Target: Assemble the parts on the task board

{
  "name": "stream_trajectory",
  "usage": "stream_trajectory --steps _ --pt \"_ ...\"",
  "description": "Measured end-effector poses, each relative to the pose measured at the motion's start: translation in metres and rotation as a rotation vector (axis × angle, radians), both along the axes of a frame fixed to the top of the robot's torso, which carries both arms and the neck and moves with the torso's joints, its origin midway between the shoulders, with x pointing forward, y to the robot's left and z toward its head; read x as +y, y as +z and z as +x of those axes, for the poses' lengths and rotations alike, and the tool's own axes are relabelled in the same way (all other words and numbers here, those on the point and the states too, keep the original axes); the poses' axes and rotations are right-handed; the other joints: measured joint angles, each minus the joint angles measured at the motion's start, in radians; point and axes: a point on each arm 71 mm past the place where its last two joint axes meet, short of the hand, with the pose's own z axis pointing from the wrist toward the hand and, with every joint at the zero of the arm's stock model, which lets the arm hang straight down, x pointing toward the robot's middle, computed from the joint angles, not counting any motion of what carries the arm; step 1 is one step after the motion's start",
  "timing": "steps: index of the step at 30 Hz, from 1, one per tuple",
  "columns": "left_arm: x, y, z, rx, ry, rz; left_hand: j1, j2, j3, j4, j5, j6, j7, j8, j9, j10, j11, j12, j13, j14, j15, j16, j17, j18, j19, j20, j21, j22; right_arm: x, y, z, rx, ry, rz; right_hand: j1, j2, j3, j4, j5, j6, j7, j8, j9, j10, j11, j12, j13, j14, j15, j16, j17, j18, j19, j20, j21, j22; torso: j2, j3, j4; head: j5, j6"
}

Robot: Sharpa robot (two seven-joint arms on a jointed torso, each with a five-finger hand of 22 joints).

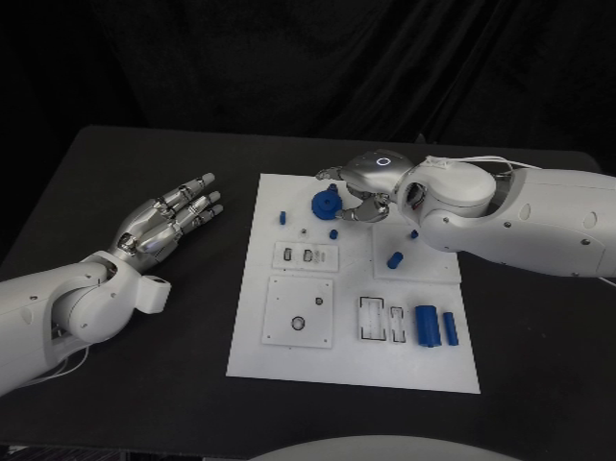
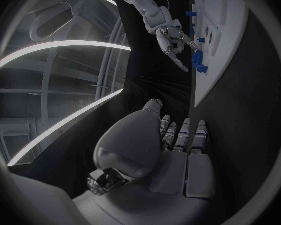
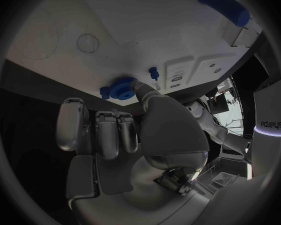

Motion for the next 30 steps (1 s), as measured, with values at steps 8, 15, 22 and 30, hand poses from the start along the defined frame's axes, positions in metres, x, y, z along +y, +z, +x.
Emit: stream_trajectory --steps 8,15,22,30 --pt "0.000 -0.001 0.000 0.002 0.000 0.000 0.000 0.000 0.003 0.003 0.000 0.000 0.000 0.000 0.000 0.000 0.000 0.000 0.000 0.000 0.000 0.000 0.000 0.000 0.000 0.000 0.000 0.000 -0.001 0.000 0.000 -0.001 0.000 0.000 -0.004 0.004 -0.003 0.003 -0.008 0.015 -0.005 0.000 0.000 0.000 0.000 0.000 0.000 0.000 0.000 -0.004 0.000 0.000 0.000 0.000 -0.006 0.000 0.000 0.0000 0.0000 0.001 -0.001" --pt "0.001 -0.002 -0.001 0.003 0.001 0.000 0.000 0.000 0.003 0.003 0.000 0.000 0.000 0.000 0.000 0.000 0.000 0.000 0.000 0.000 0.000 0.000 0.000 0.000 0.000 0.000 0.000 0.000 -0.004 0.000 0.000 0.001 -0.004 0.000 -0.003 0.015 -0.008 0.008 -0.012 0.165 -0.012 0.033 0.041 0.000 -0.008 0.000 0.000 -0.003 -0.003 -0.004 0.000 0.000 -0.004 -0.004 -0.009 0.000 0.000 0.0000 0.0001 0.001 -0.001" --pt "0.002 -0.002 0.000 0.004 0.002 0.001 0.000 0.000 0.003 0.003 0.000 0.000 0.000 0.000 0.000 0.000 0.000 0.000 0.000 0.000 0.000 0.000 0.000 0.000 0.000 0.000 0.000 0.000 -0.007 -0.001 0.000 0.012 -0.007 0.006 0.000 0.027 -0.012 0.004 -0.012 0.343 -0.004 0.084 0.077 0.000 -0.008 0.000 0.000 -0.004 -0.004 0.002 0.000 0.000 0.008 -0.006 -0.003 0.000 0.000 0.0000 0.0002 0.000 0.000" --pt "0.002 -0.003 -0.001 0.005 0.002 0.000 0.000 0.000 0.003 0.003 0.000 0.000 0.000 0.000 0.000 0.000 0.000 0.000 0.000 0.000 0.000 0.000 0.000 0.000 0.000 0.000 0.000 0.000 -0.011 -0.004 -0.001 0.024 -0.015 0.007 0.000 0.027 -0.012 0.004 -0.010 0.432 0.000 0.114 0.098 0.000 -0.008 0.000 0.000 -0.004 -0.004 0.002 0.000 0.000 0.008 -0.007 0.000 0.000 0.000 0.0000 0.0001 -0.001 0.000"
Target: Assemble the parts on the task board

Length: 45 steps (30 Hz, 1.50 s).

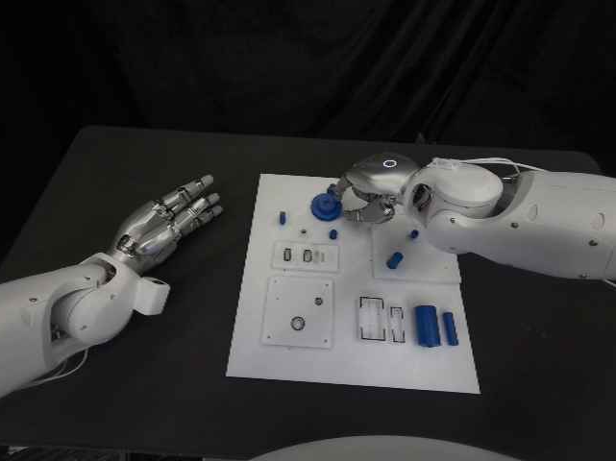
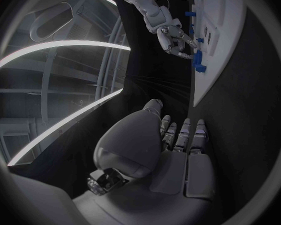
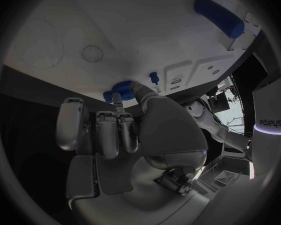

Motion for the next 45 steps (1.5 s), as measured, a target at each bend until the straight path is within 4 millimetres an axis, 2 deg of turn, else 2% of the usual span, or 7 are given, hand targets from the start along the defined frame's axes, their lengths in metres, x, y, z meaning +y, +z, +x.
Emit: stream_trajectory --steps 13,17,22,29,35,42,45 --pt "0.004 0.000 -0.001 0.001 0.006 0.001 0.000 0.000 0.000 0.000 0.000 0.000 0.000 0.000 0.000 0.000 0.000 0.000 0.000 0.000 0.000 0.000 0.000 0.000 0.000 0.000 0.000 0.000 -0.023 0.002 -0.005 -0.015 -0.032 0.028 0.000 0.000 -0.010 0.004 -0.006 0.002 0.002 -0.008 0.006 0.000 0.000 0.000 0.000 0.000 0.000 -0.009 0.000 0.000 0.000 0.000 -0.014 0.000 0.000 -0.0001 0.0001 0.001 0.001" --pt "0.005 0.000 -0.003 0.002 0.007 0.001 0.000 0.000 0.004 -0.004 0.000 0.000 0.000 0.000 0.000 0.000 0.000 0.000 0.001 0.000 0.000 0.000 0.000 0.000 0.000 0.000 0.000 0.000 -0.043 0.014 -0.014 -0.046 -0.057 0.058 -0.004 0.004 -0.021 0.016 -0.040 -0.020 -0.002 -0.027 -0.001 0.000 0.000 0.000 0.000 0.000 0.000 -0.009 0.000 0.000 0.000 0.000 -0.014 0.000 0.000 0.0000 0.0001 -0.005 0.001" --pt "0.002 0.001 -0.006 0.005 -0.002 -0.006 0.000 0.000 0.004 -0.004 0.000 0.000 0.000 0.000 0.000 0.000 0.000 0.000 0.001 0.000 0.000 0.000 0.000 0.000 0.000 0.000 0.000 0.000 -0.081 0.038 -0.029 -0.080 -0.128 0.114 -0.016 0.000 -0.037 0.035 -0.080 -0.020 -0.002 -0.027 -0.001 0.000 0.000 0.000 0.000 0.000 0.000 -0.009 0.000 0.000 0.010 0.000 -0.004 0.000 0.000 0.0000 -0.0003 -0.020 0.002" --pt "-0.001 0.002 -0.011 0.007 -0.010 -0.011 0.004 -0.004 0.011 -0.011 0.008 0.008 0.008 0.000 0.001 0.004 0.004 0.004 0.004 -0.010 0.005 -0.001 -0.005 0.000 -0.004 0.004 0.000 -0.002 -0.129 0.043 -0.045 -0.066 -0.249 0.170 -0.021 -0.006 -0.059 0.059 -0.141 -0.028 -0.009 -0.059 -0.017 0.000 0.000 0.000 0.000 0.000 0.000 -0.009 0.000 0.000 0.016 -0.006 0.004 0.000 0.000 0.0007 -0.0019 -0.021 0.002" --pt "-0.002 0.004 -0.017 -0.001 -0.013 -0.001 -0.014 -0.022 0.028 -0.017 0.012 0.024 0.013 0.000 0.001 0.013 0.012 0.004 0.008 -0.067 -0.023 -0.048 -0.020 0.000 -0.031 -0.024 -0.014 -0.008 -0.155 0.033 -0.053 -0.035 -0.324 0.185 -0.021 -0.006 -0.072 0.072 -0.171 -0.040 -0.011 -0.074 -0.032 -0.003 -0.003 0.000 0.000 0.001 -0.001 -0.009 0.000 0.000 0.016 -0.006 0.004 0.000 0.000 0.0011 -0.0021 -0.011 0.004" --pt "-0.004 0.008 -0.025 -0.015 -0.015 0.014 -0.031 -0.039 0.035 -0.023 0.012 0.038 0.019 0.000 0.002 0.012 0.020 0.004 0.008 -0.131 -0.077 -0.115 -0.040 0.000 -0.075 -0.075 -0.044 -0.018 -0.165 0.020 -0.054 -0.006 -0.354 0.189 -0.016 -0.011 -0.076 0.076 -0.176 -0.043 -0.015 -0.075 -0.036 -0.003 -0.003 0.000 0.000 0.004 -0.004 -0.013 0.000 0.000 0.016 -0.006 0.004 0.000 0.000 0.0017 -0.0022 -0.005 0.002" --pt "-0.006 0.011 -0.026 -0.028 -0.015 0.023 -0.033 -0.041 0.035 -0.023 0.012 0.047 0.018 0.000 0.002 -0.011 0.011 0.004 -0.002 -0.155 -0.094 -0.132 -0.045 0.000 -0.092 -0.095 -0.053 -0.023 -0.166 0.016 -0.054 0.002 -0.361 0.189 -0.016 -0.011 -0.076 0.076 -0.180 -0.043 -0.015 -0.079 -0.038 -0.003 -0.003 0.000 0.000 0.004 -0.004 -0.013 0.000 0.000 0.016 -0.006 0.004 0.000 0.000 0.0022 -0.0021 -0.006 0.001"
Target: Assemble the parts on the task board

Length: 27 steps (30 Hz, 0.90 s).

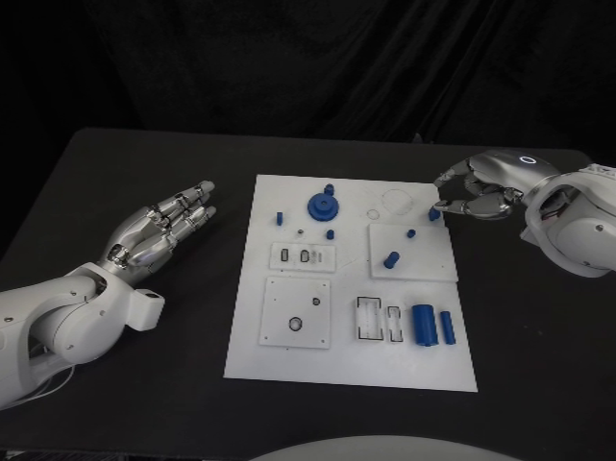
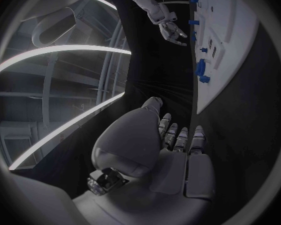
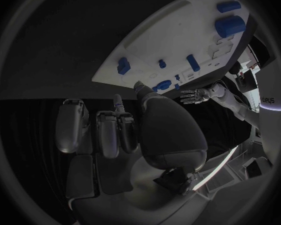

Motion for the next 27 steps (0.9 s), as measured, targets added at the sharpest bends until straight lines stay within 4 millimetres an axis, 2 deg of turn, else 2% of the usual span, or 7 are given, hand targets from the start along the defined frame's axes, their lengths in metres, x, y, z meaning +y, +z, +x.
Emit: stream_trajectory --steps 2,4,12,16,23,27 --pt "-0.001 0.003 0.000 -0.011 0.000 0.006 -0.004 -0.004 0.000 0.000 0.000 0.004 -0.004 0.000 0.001 -0.015 -0.008 0.000 -0.006 -0.005 -0.005 0.000 -0.001 0.000 0.001 -0.011 -0.003 -0.001 -0.001 -0.002 0.001 0.003 -0.002 0.002 0.002 -0.002 0.000 0.000 0.000 0.000 0.000 0.000 0.000 0.000 0.000 0.000 0.000 0.000 0.000 -0.001 0.000 0.000 0.000 0.000 0.000 0.000 0.000 0.0001 0.0000 -0.005 0.000" --pt "-0.002 0.005 0.000 -0.020 0.001 0.012 -0.004 -0.004 0.000 0.000 0.000 0.004 -0.004 0.000 0.001 -0.023 -0.015 -0.004 -0.011 -0.006 -0.007 0.000 -0.002 0.000 0.001 -0.011 -0.003 -0.001 0.000 -0.003 0.001 0.005 -0.003 0.003 0.005 -0.005 0.000 0.000 0.000 0.000 0.000 -0.001 -0.001 0.004 -0.004 0.000 0.000 0.000 0.000 -0.004 0.000 0.000 0.000 0.000 -0.004 0.000 0.000 0.0001 0.0000 -0.012 0.000" --pt "-0.002 0.007 0.002 -0.045 0.001 0.041 -0.004 -0.004 0.003 0.003 0.000 -0.006 -0.013 0.000 0.000 -0.034 -0.020 -0.004 -0.015 -0.004 -0.012 0.000 -0.003 0.000 0.001 -0.011 -0.003 -0.001 0.001 -0.008 0.004 0.011 -0.003 0.004 0.009 -0.009 -0.003 0.003 0.000 0.000 0.000 -0.001 -0.003 0.004 -0.004 0.000 0.000 -0.003 -0.003 -0.005 0.000 0.000 0.000 0.000 -0.008 0.000 0.000 0.0002 -0.0002 -0.025 -0.006" --pt "-0.002 0.007 0.003 -0.050 -0.001 0.050 -0.004 -0.004 0.003 0.003 0.000 -0.006 -0.013 0.000 0.000 -0.038 -0.016 -0.004 -0.016 -0.004 -0.001 0.000 -0.003 0.000 0.002 -0.002 -0.003 -0.001 0.001 -0.009 0.004 0.011 -0.003 0.005 0.013 -0.013 -0.007 0.007 0.000 0.000 0.000 -0.003 -0.008 0.004 -0.004 0.000 0.000 -0.003 -0.003 -0.008 0.000 0.000 0.000 0.000 -0.008 0.000 0.000 0.0001 -0.0002 -0.028 -0.007" --pt "0.000 0.006 0.004 -0.056 0.000 0.061 -0.004 -0.004 0.004 0.004 0.000 -0.009 -0.016 0.000 0.000 -0.038 -0.016 -0.004 -0.016 -0.006 0.001 0.000 -0.003 0.000 0.006 0.009 -0.003 0.000 0.001 -0.011 0.004 0.011 0.001 0.008 0.016 -0.016 -0.013 0.012 -0.004 -0.004 0.004 -0.009 -0.012 0.004 -0.004 0.000 0.000 -0.003 -0.003 -0.008 0.000 0.000 0.000 0.000 -0.008 0.000 0.000 -0.0010 -0.0005 -0.034 -0.006" --pt "0.000 0.006 0.005 -0.057 -0.001 0.064 -0.004 -0.004 0.005 0.006 0.000 -0.009 -0.016 0.000 0.000 -0.037 -0.016 -0.004 -0.016 -0.004 0.006 0.000 -0.003 0.000 0.006 0.014 -0.003 0.000 0.001 -0.014 0.003 0.015 0.005 0.010 0.025 -0.025 -0.018 0.012 -0.012 -0.004 0.004 -0.009 -0.012 0.004 -0.004 0.000 0.000 -0.003 -0.003 -0.008 0.000 0.000 0.000 0.000 -0.008 0.000 0.000 -0.0011 -0.0002 -0.038 -0.009"
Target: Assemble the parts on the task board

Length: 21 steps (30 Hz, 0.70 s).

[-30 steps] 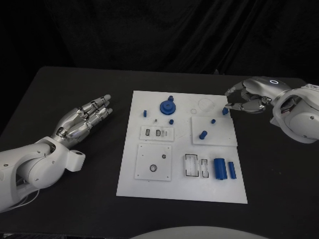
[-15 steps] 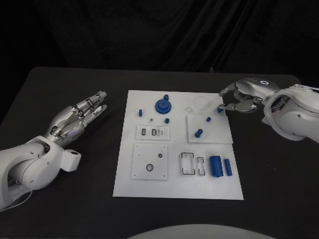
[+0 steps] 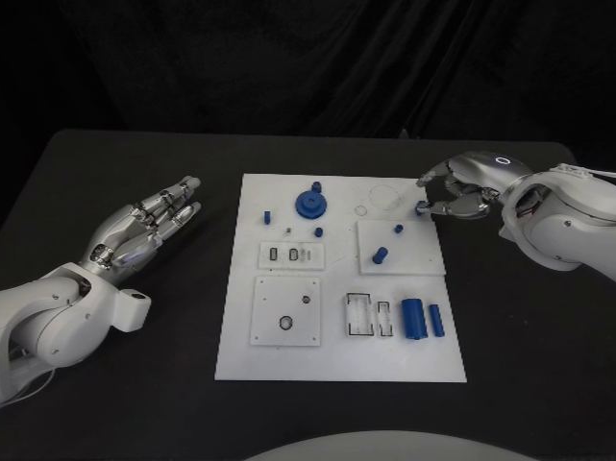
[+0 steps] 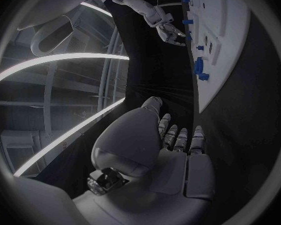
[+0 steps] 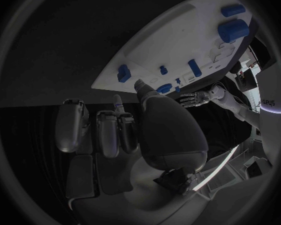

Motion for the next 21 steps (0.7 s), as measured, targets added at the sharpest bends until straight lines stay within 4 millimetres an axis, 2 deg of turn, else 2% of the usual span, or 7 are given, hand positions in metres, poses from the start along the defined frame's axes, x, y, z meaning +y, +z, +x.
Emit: stream_trajectory --steps 6,9,18,21 --pt "0.000 0.000 0.001 -0.001 -0.001 0.002 0.000 0.000 0.000 0.000 0.000 -0.004 0.004 0.000 0.000 0.000 0.000 0.000 -0.001 0.000 0.000 0.000 0.000 0.000 0.000 0.003 0.000 0.001 0.001 -0.006 -0.003 0.006 0.007 0.005 0.004 -0.004 -0.007 0.007 -0.011 0.007 0.007 0.003 -0.001 0.000 0.000 0.000 0.000 0.000 0.000 0.000 0.000 0.000 0.000 0.000 0.000 0.000 0.000 -0.0005 0.0002 -0.004 -0.004" --pt "0.001 -0.001 0.002 -0.001 0.000 0.004 0.000 0.000 0.000 0.000 0.000 -0.004 0.004 0.000 0.000 0.000 0.000 0.000 -0.001 -0.001 0.007 0.000 0.000 0.000 0.004 0.006 0.000 0.001 0.001 -0.008 -0.004 0.007 0.008 0.008 0.008 -0.008 -0.008 0.008 -0.012 0.014 0.007 0.005 -0.001 0.000 0.000 0.000 0.000 0.000 0.000 0.000 0.000 0.000 0.000 0.000 0.000 0.000 0.000 -0.0005 0.0002 -0.005 -0.004" --pt "0.004 -0.001 0.003 -0.001 0.003 0.008 0.000 0.000 0.000 0.000 0.000 -0.004 0.004 0.000 0.000 0.000 0.000 0.000 -0.001 0.000 0.007 0.000 0.001 0.000 0.004 0.014 0.000 0.002 0.000 -0.011 -0.004 0.002 0.009 0.014 0.022 -0.008 -0.008 0.008 -0.012 0.018 0.011 0.005 0.001 0.000 0.000 0.000 0.000 0.000 0.000 0.000 0.000 0.000 0.003 0.003 0.000 0.000 0.000 -0.0005 0.0001 -0.010 -0.002" --pt "0.004 -0.001 0.003 -0.001 0.002 0.008 0.000 0.000 0.000 0.000 0.000 -0.009 0.002 0.000 -0.001 0.000 0.000 0.000 -0.001 0.000 0.014 0.000 0.001 0.000 0.006 0.015 0.000 0.003 -0.001 -0.011 -0.003 0.000 0.005 0.012 0.035 -0.005 -0.011 0.006 0.002 0.018 0.011 0.005 0.002 0.000 0.000 0.000 0.000 0.000 0.000 0.000 0.000 0.000 0.003 0.003 0.000 0.000 0.000 -0.0004 0.0001 -0.010 -0.004"
